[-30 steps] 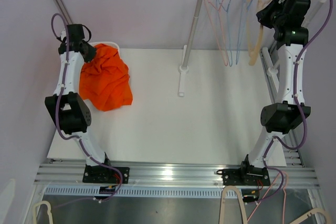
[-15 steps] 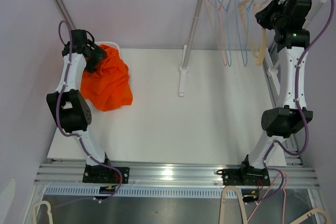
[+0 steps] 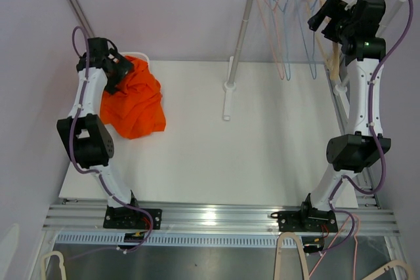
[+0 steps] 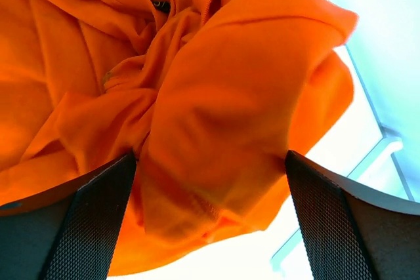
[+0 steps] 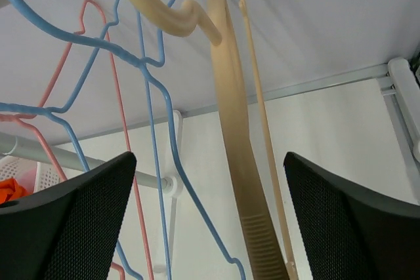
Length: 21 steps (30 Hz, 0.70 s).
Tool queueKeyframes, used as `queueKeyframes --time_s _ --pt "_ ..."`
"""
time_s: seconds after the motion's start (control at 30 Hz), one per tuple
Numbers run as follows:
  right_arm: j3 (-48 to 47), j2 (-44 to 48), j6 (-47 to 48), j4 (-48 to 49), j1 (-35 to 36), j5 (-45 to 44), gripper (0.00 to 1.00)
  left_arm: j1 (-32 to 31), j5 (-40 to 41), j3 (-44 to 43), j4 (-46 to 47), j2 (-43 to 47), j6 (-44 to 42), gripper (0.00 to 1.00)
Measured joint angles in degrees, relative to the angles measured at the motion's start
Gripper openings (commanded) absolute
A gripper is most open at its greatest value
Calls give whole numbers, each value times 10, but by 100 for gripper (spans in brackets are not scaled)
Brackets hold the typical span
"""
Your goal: Remove the t-shirt from the hanger
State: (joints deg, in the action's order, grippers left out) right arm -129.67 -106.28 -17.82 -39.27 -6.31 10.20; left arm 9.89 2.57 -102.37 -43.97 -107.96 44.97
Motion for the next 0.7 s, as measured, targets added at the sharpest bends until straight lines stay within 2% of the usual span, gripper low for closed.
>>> queueKeyframes --time_s 0.2,0.4,0.7 --pt "1 16 1 0 1 -34 100 0 34 0 -13 52 -6 99" --pt "8 64 5 -2 2 -68 100 0 87 -38 -38 101 -21 99" --pt "92 152 16 4 7 -119 100 -7 149 -61 -52 175 -70 99"
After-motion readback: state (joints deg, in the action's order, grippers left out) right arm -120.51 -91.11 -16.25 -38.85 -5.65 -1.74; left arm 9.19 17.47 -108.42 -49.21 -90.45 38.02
